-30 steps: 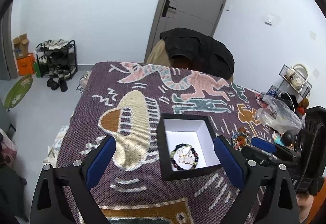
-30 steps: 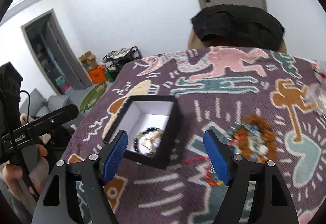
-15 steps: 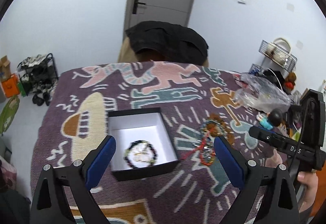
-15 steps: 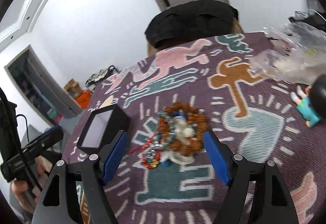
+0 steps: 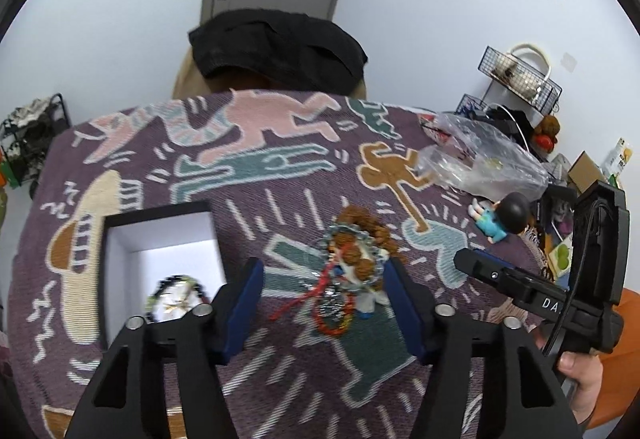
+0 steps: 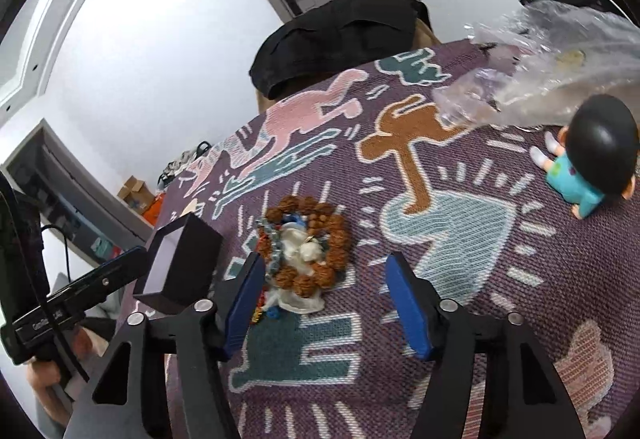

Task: Organize jewelry
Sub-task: 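Grasp the grey-green bead bracelet with left tool while right tool reaches the rudraksha bracelet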

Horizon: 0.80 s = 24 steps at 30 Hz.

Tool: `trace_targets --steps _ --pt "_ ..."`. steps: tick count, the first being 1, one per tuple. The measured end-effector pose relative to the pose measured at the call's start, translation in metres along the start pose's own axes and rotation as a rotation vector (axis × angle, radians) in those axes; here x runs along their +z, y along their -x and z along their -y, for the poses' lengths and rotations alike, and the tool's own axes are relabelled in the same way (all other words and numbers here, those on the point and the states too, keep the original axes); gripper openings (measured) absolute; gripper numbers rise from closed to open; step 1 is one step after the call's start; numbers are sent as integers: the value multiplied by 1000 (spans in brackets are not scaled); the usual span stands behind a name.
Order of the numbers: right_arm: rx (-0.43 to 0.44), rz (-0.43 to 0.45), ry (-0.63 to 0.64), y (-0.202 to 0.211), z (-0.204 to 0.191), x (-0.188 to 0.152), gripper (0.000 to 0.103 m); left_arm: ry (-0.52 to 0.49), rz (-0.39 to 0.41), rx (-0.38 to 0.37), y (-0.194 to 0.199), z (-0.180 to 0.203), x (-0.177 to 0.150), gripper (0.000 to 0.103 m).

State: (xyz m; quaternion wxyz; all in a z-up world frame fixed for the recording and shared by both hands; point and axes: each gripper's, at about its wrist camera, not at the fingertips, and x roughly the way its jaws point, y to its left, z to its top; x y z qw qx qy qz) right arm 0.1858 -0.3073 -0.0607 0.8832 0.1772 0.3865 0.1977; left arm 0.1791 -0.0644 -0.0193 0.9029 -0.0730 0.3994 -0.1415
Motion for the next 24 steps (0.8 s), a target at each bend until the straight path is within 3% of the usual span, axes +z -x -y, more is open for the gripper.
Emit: trace_targets --steps 10,24 --pt "-15 -3 -64 3 28 -4 44 -22 -92 -22 -43 32 9 45" --pt "-23 15 -121 8 56 -7 43 -130 -193 154 -96 64 3 45"
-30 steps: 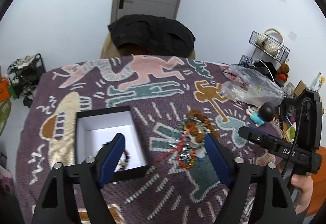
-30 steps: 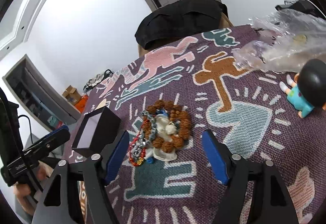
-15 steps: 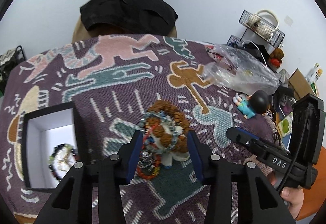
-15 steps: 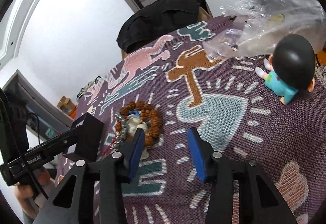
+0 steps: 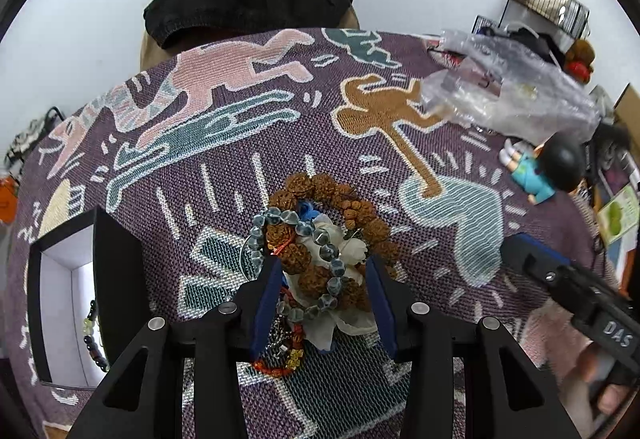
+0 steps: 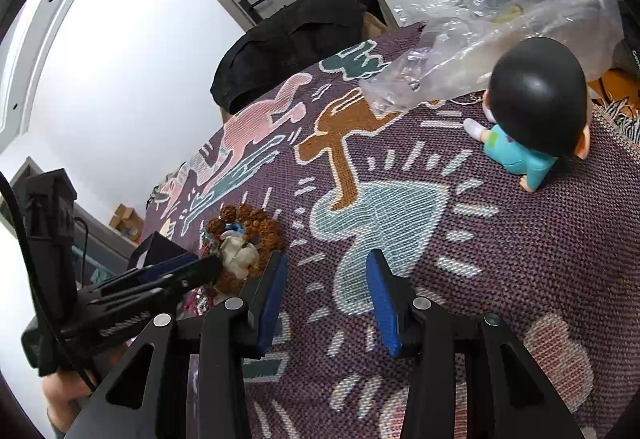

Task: Organize jewelry
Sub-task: 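Grasp the grey-green bead bracelet with left tool while right tool reaches the rudraksha bracelet, then close right tool on the brown rudraksha bead bracelet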

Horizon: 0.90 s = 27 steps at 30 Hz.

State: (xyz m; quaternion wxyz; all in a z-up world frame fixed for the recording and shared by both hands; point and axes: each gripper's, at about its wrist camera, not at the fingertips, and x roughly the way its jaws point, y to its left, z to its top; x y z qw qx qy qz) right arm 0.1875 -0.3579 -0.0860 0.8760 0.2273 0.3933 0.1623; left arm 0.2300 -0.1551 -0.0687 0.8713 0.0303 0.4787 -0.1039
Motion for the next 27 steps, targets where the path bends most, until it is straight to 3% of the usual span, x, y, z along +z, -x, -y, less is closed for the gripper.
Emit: trace_targets --steps 5,7,11,18,27 --pt "-4 3 -11 0 5 1 43 -30 1 68 -7 7 1 43" --pt "-4 0 -10 -1 5 1 43 -29 3 93 -8 4 2 33" --pt "1 -12 0 -6 -1 1 43 -12 11 68 -4 -3 2 10" --pt "13 -60 56 -31 -28 2 43 8 46 8 12 -15 -1 10" --pt "-2 -94 101 -48 -48 6 43 52 132 -14 46 -42 2 10"
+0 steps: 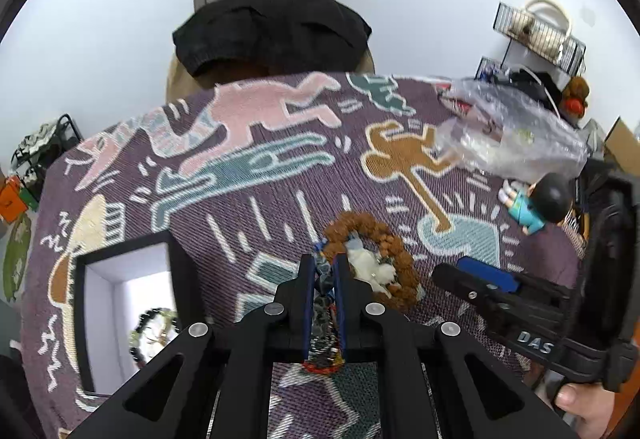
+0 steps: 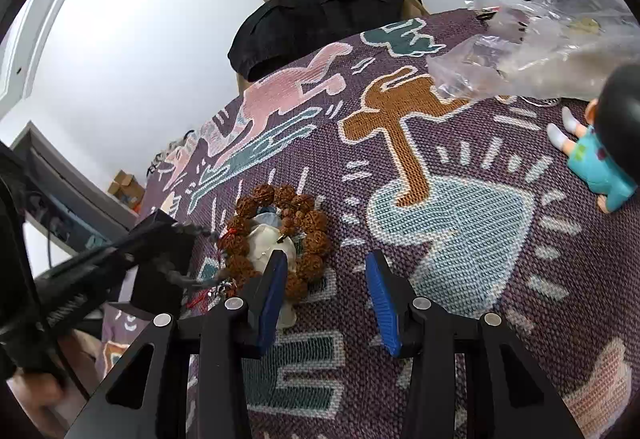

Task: Organize jewelry
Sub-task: 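Close right tool on the brown rudraksha bead bracelet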

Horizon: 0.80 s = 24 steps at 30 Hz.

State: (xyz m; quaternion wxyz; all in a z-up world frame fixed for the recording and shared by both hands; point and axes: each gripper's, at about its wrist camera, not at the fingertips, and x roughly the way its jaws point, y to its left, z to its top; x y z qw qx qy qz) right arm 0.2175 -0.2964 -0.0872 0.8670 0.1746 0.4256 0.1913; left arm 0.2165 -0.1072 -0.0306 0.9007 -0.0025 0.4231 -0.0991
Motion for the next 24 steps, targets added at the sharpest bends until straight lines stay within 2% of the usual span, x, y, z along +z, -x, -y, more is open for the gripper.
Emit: trace_targets --steps 6,13,15,20,24 --pt "-26 -30 26 -13 -7 6 35 25 46 0 20 -15 5 10" --pt "-57 -55 48 -25 -11 13 33 53 83 1 37 -32 8 10" --pt "-91 -63 65 -31 -14 15 29 60 90 3 39 -37 8 10" --pt "-151 -85 119 -47 -25 18 28 80 95 7 43 -49 5 10" --pt "-255 -84 216 -57 -41 13 28 99 95 13 43 -59 3 10"
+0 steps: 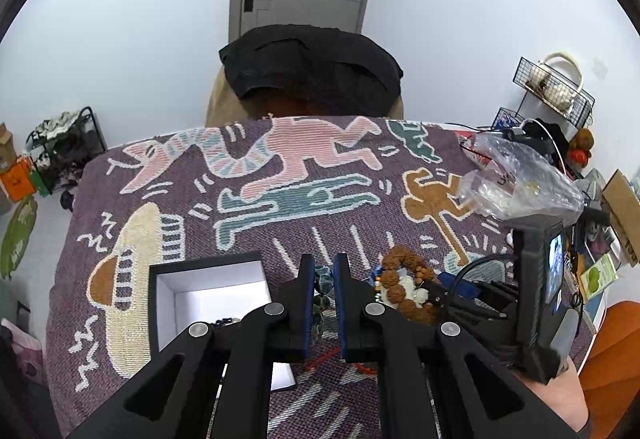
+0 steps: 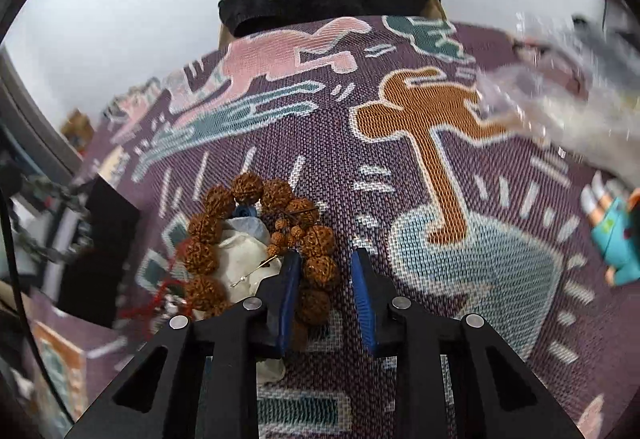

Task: Organize jewelry
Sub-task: 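Close right tool on the brown rudraksha bead bracelet, then place the grey-green bracelet in the box with left tool while right tool carries the rudraksha bracelet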

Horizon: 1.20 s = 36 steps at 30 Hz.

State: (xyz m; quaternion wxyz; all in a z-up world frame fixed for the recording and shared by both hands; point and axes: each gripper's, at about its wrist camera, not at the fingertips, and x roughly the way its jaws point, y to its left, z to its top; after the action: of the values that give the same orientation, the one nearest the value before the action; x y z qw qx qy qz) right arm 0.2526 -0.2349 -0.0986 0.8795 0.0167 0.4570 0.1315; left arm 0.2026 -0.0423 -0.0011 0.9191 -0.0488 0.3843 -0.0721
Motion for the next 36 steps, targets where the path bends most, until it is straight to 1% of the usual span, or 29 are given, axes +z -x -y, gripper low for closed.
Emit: trace_targets --steps 2,4,6,9,11,15,20,29,36 --pt "-32 -1 38 -2 -6 1 28 6 -1 3 0 -4 0 10" --pt "-49 -1 59 -3 -8 2 23 11 1 8 1 -8 1 10" --pt "-52 -3 77 -4 -8 3 20 17 3 13 3 -12 1 10" --pt "-10 10 67 1 -4 2 20 30 13 18 8 -21 2 10" --pt "29 39 37 9 0 1 20 40 19 21 11 -26 3 10" --pt "62 91 17 27 -3 1 20 51 32 30 18 -36 4 10" --pt "86 161 27 54 -12 7 20 67 48 45 26 -49 4 10" --pt "129 236 50 88 -29 12 20 90 60 77 31 -72 0 10" --pt "151 277 67 106 -40 16 20 114 33 78 21 -87 -9 10"
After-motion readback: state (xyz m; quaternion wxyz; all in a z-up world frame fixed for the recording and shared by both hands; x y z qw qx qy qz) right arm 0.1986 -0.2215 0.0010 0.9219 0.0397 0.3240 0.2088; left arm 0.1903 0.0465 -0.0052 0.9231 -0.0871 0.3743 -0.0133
